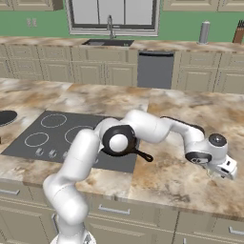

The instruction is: Place both pans onto different burners. Then place the garlic and the fish on different pans.

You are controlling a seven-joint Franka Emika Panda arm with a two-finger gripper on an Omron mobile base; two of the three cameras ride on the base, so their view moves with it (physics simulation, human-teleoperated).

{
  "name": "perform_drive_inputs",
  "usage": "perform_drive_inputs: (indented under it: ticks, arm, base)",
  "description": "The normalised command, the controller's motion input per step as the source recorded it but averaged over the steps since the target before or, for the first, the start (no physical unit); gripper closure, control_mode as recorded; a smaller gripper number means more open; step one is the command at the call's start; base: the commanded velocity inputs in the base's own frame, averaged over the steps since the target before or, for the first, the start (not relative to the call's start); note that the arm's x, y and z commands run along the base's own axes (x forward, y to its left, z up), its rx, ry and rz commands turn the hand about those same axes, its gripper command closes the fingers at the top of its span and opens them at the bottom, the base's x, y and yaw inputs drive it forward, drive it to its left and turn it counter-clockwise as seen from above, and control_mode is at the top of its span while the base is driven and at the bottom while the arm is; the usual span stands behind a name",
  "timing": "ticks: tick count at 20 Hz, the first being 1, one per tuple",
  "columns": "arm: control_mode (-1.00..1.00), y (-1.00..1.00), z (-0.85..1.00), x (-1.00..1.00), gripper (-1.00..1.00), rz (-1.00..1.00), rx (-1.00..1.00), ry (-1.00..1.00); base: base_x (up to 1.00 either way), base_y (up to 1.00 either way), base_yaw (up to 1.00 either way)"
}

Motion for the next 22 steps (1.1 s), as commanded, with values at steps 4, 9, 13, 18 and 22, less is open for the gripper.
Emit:
perform_drive_inputs:
  ticks: [4, 9, 13, 18, 22]
  arm:
    - [-1.00, -0.09, -0.17, 0.00, -1.00, 0.00, 0.00, -0.01]
    - [-1.00, 0.00, -0.24, 0.00, -1.00, 0.00, 0.00, 0.00]
    - [-1.00, 0.00, -0.20, 0.01, 1.00, 0.00, 0.00, 0.00]
    - [-1.00, 0.00, -0.01, 0.00, 1.00, 0.00, 0.00, 0.00]
    - [-1.00, 0.00, 0.00, 0.00, 1.00, 0.00, 0.00, -0.01]
  base:
    - [0.00, 0.00, 0.00]
    - [0.00, 0.00, 0.00]
    - [0.00, 0.00, 0.00]
    - [0.00, 0.00, 0.00]
    - [0.00, 0.00, 0.00]
